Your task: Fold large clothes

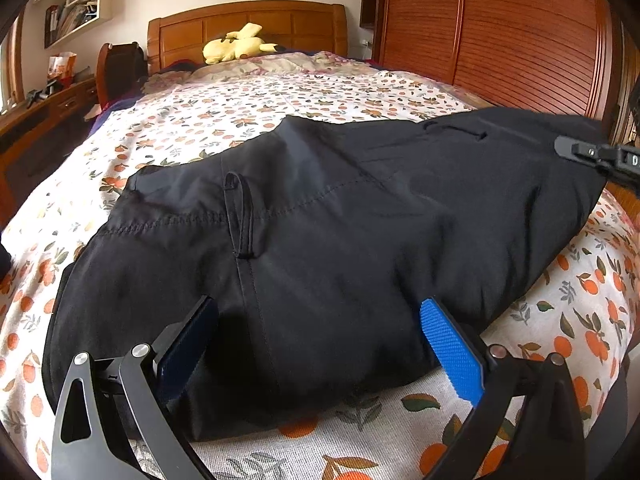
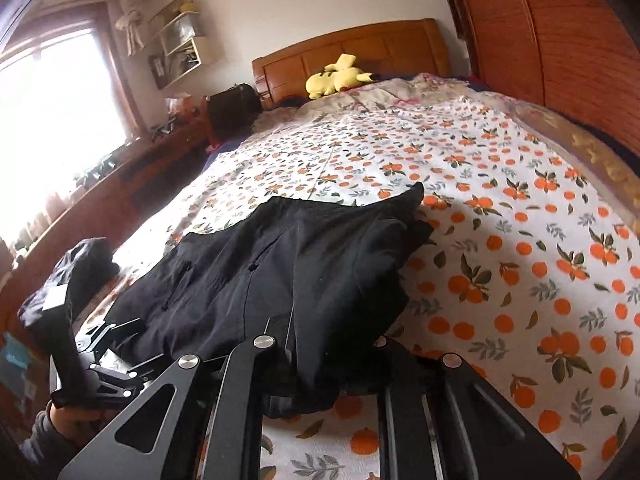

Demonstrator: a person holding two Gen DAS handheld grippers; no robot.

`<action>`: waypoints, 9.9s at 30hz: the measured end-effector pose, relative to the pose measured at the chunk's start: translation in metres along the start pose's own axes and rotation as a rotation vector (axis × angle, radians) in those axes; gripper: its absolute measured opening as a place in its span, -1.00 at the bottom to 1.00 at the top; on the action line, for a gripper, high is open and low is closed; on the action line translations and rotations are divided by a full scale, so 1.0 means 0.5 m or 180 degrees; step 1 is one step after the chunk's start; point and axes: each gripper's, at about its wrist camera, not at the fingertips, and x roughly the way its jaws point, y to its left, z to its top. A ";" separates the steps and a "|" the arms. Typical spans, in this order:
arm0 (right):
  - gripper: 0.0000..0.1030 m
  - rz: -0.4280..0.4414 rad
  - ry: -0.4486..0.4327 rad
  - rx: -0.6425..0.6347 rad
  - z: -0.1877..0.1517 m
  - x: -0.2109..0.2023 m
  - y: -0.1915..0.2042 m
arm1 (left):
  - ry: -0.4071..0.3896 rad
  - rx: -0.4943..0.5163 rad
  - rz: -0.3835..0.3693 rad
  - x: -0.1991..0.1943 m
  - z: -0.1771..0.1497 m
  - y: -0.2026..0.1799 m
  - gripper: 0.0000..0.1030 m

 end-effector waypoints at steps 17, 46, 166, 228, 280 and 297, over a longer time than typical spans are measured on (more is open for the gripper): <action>-0.76 0.0426 -0.0145 -0.0688 0.084 0.022 0.246 | -0.0315 -0.0187 -0.0041 -0.135 -0.023 0.067 0.96; 0.25 0.1193 0.0421 -0.1261 0.002 0.146 0.518 | -0.0590 -0.0599 0.0384 -0.280 -0.060 0.250 0.96; 0.86 0.0309 0.0389 -0.1330 0.045 0.293 0.351 | -0.0254 -0.0437 0.0370 -0.175 -0.052 0.269 -0.78; -0.58 0.1054 0.0880 -0.0425 0.173 0.438 0.283 | -0.0132 -0.0863 0.0236 -0.218 -0.085 0.295 -0.83; 0.67 0.1511 0.0811 -0.1701 0.031 0.471 1.261 | -0.0545 -0.1721 0.2374 -0.872 -0.297 0.895 -0.05; -0.91 0.2061 0.0645 -0.2213 -0.009 0.332 1.235 | -0.0516 -0.1227 0.2189 -0.830 -0.153 0.779 -0.80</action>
